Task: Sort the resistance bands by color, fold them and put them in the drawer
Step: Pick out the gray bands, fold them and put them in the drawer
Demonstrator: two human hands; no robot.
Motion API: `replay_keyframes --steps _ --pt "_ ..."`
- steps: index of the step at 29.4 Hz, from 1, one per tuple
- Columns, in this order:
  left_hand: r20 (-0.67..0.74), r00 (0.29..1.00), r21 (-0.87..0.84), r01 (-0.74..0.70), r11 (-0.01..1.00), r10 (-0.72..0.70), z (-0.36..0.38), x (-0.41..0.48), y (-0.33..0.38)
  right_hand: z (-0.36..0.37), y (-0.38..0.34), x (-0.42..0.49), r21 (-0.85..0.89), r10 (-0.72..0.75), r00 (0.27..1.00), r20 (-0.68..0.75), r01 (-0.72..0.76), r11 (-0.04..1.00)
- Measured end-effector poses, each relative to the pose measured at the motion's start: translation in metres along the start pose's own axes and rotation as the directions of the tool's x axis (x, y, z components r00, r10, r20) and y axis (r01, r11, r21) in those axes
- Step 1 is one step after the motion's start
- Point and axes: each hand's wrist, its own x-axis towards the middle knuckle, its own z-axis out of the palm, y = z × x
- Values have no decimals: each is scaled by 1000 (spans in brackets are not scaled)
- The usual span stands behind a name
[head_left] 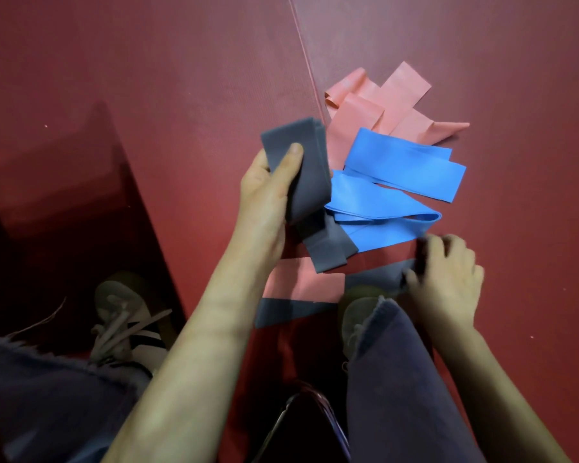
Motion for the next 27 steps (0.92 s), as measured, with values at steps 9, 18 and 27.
replay_keyframes --steps 9,18,27 --pt "76 993 180 80 980 -95 10 -11 -32 3 6 6 299 144 989 33 -147 943" --pt "80 987 284 110 952 -138 4 -14 -42 -23 -15 -15 844 94 985 -147 76 530" --pt "11 998 180 64 982 -67 12 -9 -39 -110 -74 0 559 -624 612 487 331 761"
